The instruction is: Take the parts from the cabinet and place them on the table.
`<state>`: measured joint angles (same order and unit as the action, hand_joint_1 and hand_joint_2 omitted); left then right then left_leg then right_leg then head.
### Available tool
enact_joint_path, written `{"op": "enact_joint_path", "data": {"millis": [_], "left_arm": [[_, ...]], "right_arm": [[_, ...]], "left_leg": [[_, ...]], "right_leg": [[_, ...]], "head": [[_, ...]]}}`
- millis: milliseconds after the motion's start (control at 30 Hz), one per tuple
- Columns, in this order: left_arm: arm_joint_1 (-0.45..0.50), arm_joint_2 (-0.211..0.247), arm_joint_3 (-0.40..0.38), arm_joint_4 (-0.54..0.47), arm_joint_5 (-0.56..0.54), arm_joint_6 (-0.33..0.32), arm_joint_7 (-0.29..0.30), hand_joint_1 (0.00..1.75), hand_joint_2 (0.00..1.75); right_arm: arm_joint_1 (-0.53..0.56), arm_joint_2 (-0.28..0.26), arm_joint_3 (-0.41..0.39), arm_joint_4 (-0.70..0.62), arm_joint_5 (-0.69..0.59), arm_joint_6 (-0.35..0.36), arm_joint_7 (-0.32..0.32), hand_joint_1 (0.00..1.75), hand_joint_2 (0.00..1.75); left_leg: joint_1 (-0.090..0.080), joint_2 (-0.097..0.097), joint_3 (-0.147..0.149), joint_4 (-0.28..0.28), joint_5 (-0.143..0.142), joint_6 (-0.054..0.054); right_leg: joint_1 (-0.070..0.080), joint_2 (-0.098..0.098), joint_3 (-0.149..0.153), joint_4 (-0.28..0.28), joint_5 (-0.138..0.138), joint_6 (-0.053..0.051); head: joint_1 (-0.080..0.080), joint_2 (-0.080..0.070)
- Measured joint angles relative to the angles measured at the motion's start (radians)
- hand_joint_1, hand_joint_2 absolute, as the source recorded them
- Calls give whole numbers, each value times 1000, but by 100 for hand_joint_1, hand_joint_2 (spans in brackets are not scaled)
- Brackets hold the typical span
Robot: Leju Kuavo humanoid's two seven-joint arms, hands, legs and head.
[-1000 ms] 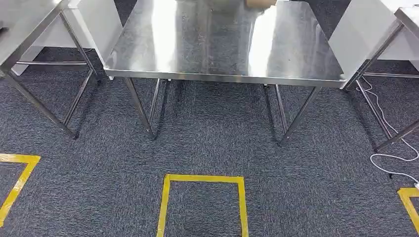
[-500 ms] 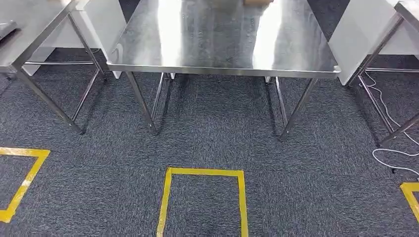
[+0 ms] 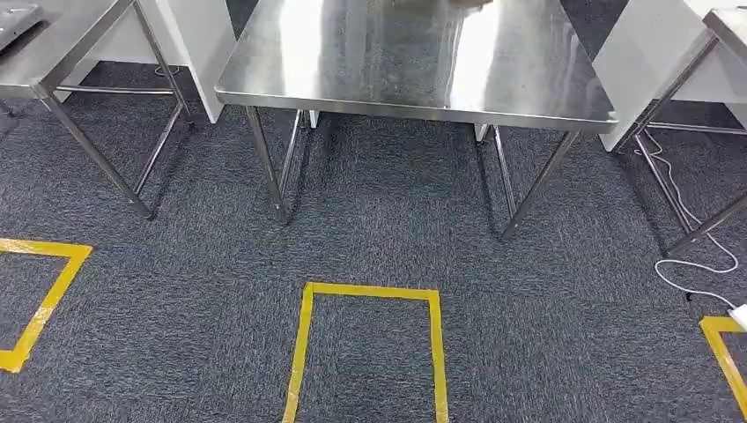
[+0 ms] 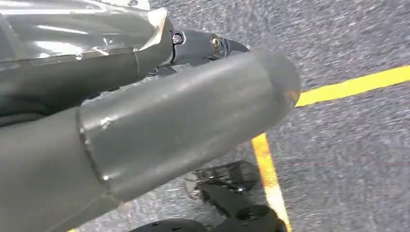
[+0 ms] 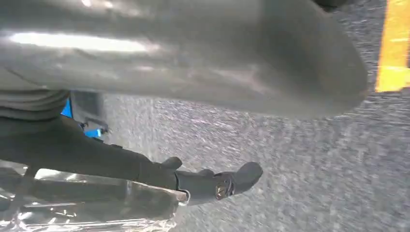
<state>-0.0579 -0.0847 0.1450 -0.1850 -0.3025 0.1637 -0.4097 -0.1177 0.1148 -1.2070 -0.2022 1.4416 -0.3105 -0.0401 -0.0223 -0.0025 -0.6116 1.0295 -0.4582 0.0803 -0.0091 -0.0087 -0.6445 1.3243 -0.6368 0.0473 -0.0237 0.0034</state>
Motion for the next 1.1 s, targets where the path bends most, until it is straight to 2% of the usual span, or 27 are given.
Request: {"op": "enact_joint_path", "data": {"millis": [33, 67, 100, 133, 167, 200, 233, 267, 300, 367, 400, 433, 467, 500, 533, 600, 633, 667, 767, 800, 833, 867, 933, 967, 1000, 1033, 1100], "left_arm": [[0, -1, 0, 0, 0, 0, 0, 0, 0], [-1, -1, 0, 0, 0, 0, 0, 0, 0], [-1, -2, 0, 0, 0, 0, 0, 0, 0], [-2, -12, 0, 0, -1, 0, 0, 0, 0], [-1, -8, 0, 0, -1, 2, 0, 0, 0], [-1, -11, 0, 0, -1, 2, 0, 0, 0], [-2, -11, 0, 0, -2, 0, 1, 0, 0], [-3, -13, 0, 0, -2, 0, 1, 0, 0], [-2, -10, 0, 0, -2, 0, 1, 0, 0], [0, -12, 0, 0, -4, 0, 2, 0, 0], [0, -11, 0, 0, -8, 0, 3, 0, 0], [-1, -11, 0, 0, -11, 0, 3, 0, 0], [-2, -11, 0, 0, -13, 0, 4, 0, 0], [-2, -10, 0, 0, -16, 0, 6, 0, 0], [-2, -10, -1, 0, -22, 0, 8, 0, 0], [-5, -9, -2, 0, -25, -2, 12, 0, 0], [-9, -10, -2, 0, -28, -3, 13, 0, 0], [-11, -9, -3, 0, -31, -3, 13, 0, 0], [-13, -7, -3, 0, -33, -3, 13, 0, 0], [-14, -7, -4, -1, -34, -3, 13, 0, 0], [-16, -8, -4, -1, -34, -3, 13, 0, 0], [-18, -6, -4, -2, -34, -3, 13, 0, 0], [-19, -6, -4, -3, -34, -3, 13, 0, 0], [-19, -6, -4, -3, -34, -3, 13, 0, 0], [-19, -6, -4, -3, -34, -3, 13, 0, 0], [-19, -6, -4, -3, -34, -3, 13, 0, 0], [-19, -7, -5, -3, -38, -5, 13, 0, 0]], "right_arm": [[0, 0, 0, 0, 0, 0, 0, 0, 0], [-1, 0, 0, 0, 0, 0, 0, 0, 0], [-3, 0, 0, 0, 0, -1, 0, 0, 0], [-7, -13, 0, -4, 0, -2, 0, 0, 0], [-9, -3, 0, -3, 1, -3, 0, 0, 0], [-9, -11, 0, -4, 1, -3, 0, 0, 0], [-9, -4, 0, -3, 1, -3, 0, 0, 0], [-8, -9, 0, -3, 1, -3, 3, 0, 0], [-8, -1, 0, -1, 1, -3, 6, 0, 0], [-9, -4, 0, -2, 0, -5, 8, 0, 0], [-7, -4, 0, -2, -3, -5, 8, 0, 0], [-5, -2, 0, -2, -7, -5, 8, 0, 0], [-4, -2, 0, -2, -9, -6, 8, 0, 0], [-2, 0, 0, -2, -11, -7, 8, 0, 0], [0, 2, 0, -1, -14, -8, 8, 0, 0], [0, 2, 0, -2, -18, -10, 8, 0, 0], [0, 0, 0, -2, -18, -12, 8, 0, 0], [-3, 2, 0, -2, -18, -12, 8, 0, 0], [-2, 3, -1, -2, -20, -13, 8, 0, 0], [2, 2, -2, -2, -21, -13, 8, 0, 0], [1, 0, -2, -2, -21, -13, 8, 0, 0], [2, 1, -2, -2, -21, -13, 8, 0, 0], [2, 2, -2, -1, -22, -13, 8, 0, 0], [2, 2, -2, -1, -22, -13, 8, 0, 0], [2, 1, -2, -1, -22, -13, 8, 0, 0], [2, 0, -2, -1, -22, -13, 8, 0, 0], [1, -1, -2, -1, -24, -14, 8, 0, 0]], "left_leg": [[-6, 0, -15, 0, 13, 2], [-13, -1, -27, 0, 24, 3], [-18, -2, -38, 0, 36, 5], [-18, -1, -45, 1, 45, 3], [-18, 3, -45, -1, 56, 1], [-15, 5, -43, -10, 66, -5], [-7, 6, -44, -15, 80, -13], [-8, 5, -44, -27, 95, -20], [-8, 3, -52, -33, 96, -25], [0, -3, -74, 37, -24, -47], [9, -2, -90, 105, -83, -59], [17, -2, -107, 180, -124, -70], [27, -1, -116, 246, -131, -81], [34, -1, -109, 266, -112, -91], [43, 0, -77, 244, -74, -103], [61, 3, 55, 65, -20, -124], [63, 2, 99, -10, -50, -131], [52, -3, 110, -35, -50, -121], [47, -2, 101, -32, -53, -104], [51, 0, 94, -47, -39, -81], [50, 2, 87, -50, -28, -62], [51, 3, 76, -50, -19, -48], [49, 5, 52, -49, 0, -38], [48, 5, 41, -49, 9, -38], [47, 6, 29, -48, 19, -40], [47, 6, 18, -48, 28, -42], [50, 5, -3, -47, 45, -52]], "right_leg": [[9, 1, 41, -47, 36, 2], [20, 2, 90, -115, 64, -5], [33, 3, 153, -209, 79, -24], [46, 1, 225, -315, 53, -56], [47, -5, 255, -376, 44, -62], [50, -5, 241, -368, 51, -60], [50, -3, 237, -377, 63, -73], [51, -4, 231, -389, 81, -83], [26, -5, 230, -405, 105, -85], [23, -8, 204, -410, 133, -94], [21, -8, 190, -410, 144, -89], [18, -9, 179, -407, 156, -85], [12, -10, 162, -400, 165, -76], [7, -11, 148, -394, 172, -67], [-1, -12, 132, -384, 178, -63], [-13, -12, 106, -358, 180, -57], [-12, -12, 92, -347, 180, -56], [-5, -13, 81, -334, 183, -45], [-6, -11, 76, -336, 200, -21], [6, -7, 68, -336, 200, -11], [-6, -5, 50, -312, 167, -17], [-5, -2, 31, -260, 123, -27], [-8, 1, -19, -101, 36, -33], [-8, 3, -31, -41, 18, -26], [-9, 3, -23, -20, 25, -16], [-10, 3, 4, -45, 48, -4], [-15, 3, 119, -204, 114, 15]], "head": [[0, 0], [0, 0], [0, 0], [-8, 0], [-4, 0], [-9, 0], [-6, 0], [-6, 0], [-1, 0], [-6, 0], [-4, 0], [-5, 0], [-5, 0], [-5, 0], [-6, 0], [-6, 0], [-7, 0], [-8, 0], [-6, 0], [-5, 0], [-6, 0], [0, 0], [3, 0], [4, 0], [2, 0], [3, 0], [4, 0]]}}
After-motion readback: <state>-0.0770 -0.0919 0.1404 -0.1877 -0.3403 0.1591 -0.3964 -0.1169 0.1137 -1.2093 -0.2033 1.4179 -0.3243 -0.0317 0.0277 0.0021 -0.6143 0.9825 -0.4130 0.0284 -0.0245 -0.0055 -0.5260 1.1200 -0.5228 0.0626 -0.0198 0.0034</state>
